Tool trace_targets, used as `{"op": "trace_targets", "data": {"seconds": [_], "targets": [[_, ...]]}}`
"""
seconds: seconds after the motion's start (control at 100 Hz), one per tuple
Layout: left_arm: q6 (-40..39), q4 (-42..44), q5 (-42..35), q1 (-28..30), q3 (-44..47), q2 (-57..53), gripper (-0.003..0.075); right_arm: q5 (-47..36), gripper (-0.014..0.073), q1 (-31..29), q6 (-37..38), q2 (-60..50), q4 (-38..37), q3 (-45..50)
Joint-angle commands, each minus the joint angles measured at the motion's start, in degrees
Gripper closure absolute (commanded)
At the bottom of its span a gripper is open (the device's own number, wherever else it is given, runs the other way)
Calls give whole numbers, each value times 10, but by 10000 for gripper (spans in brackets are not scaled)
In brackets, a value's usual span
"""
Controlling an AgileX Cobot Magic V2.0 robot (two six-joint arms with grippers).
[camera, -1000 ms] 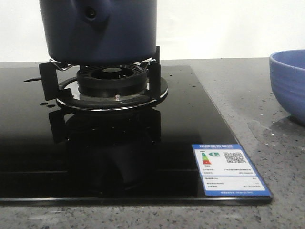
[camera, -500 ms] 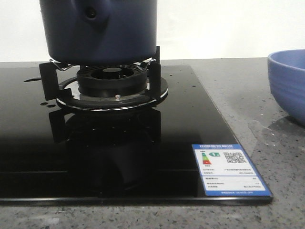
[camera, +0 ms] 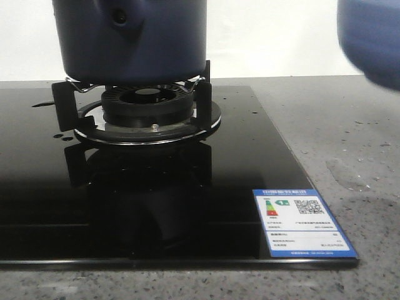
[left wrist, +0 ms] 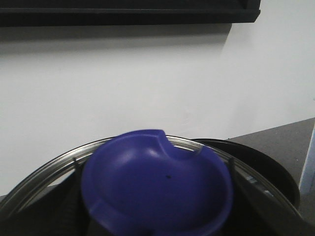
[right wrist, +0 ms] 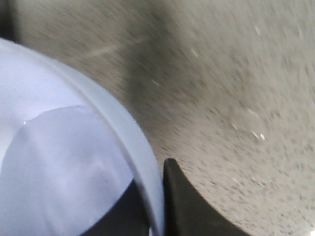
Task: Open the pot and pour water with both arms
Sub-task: 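Lift the water-filled bowl with the right gripper toward the saucepan, then tilt the bowl over the saucepan with the right gripper to pour water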
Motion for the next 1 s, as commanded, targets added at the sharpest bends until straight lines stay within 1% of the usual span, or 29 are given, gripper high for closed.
{"op": "trace_targets", "data": {"seconds": [0.0,0.25,0.33,0.58,0.67,0.81,0.9,0.99], "targets": [[-3,-27,-7,-6,-26,-7,395,10,655,8,-8,-10,30,-71],[-3,-43,-33,-6,-26,-7,395,84,650,77,-8,72,31,-267],[-3,-43,-42,-6,-26,-7,395,97,634,102,-4,109,32,-327],[-3,-43,-54,-6,-26,-7,395,121,634,184,10,230,32,-521],[-3,-43,-55,-6,-26,-7,395,121,634,214,10,273,20,-587],[-3,-43,-55,-6,-26,-7,395,108,634,255,11,331,-23,-670],[-3,-43,-55,-6,-26,-7,395,90,634,275,17,358,-50,-701],[-3,-43,-55,-6,-26,-7,395,61,634,297,26,373,-82,-707]]}}
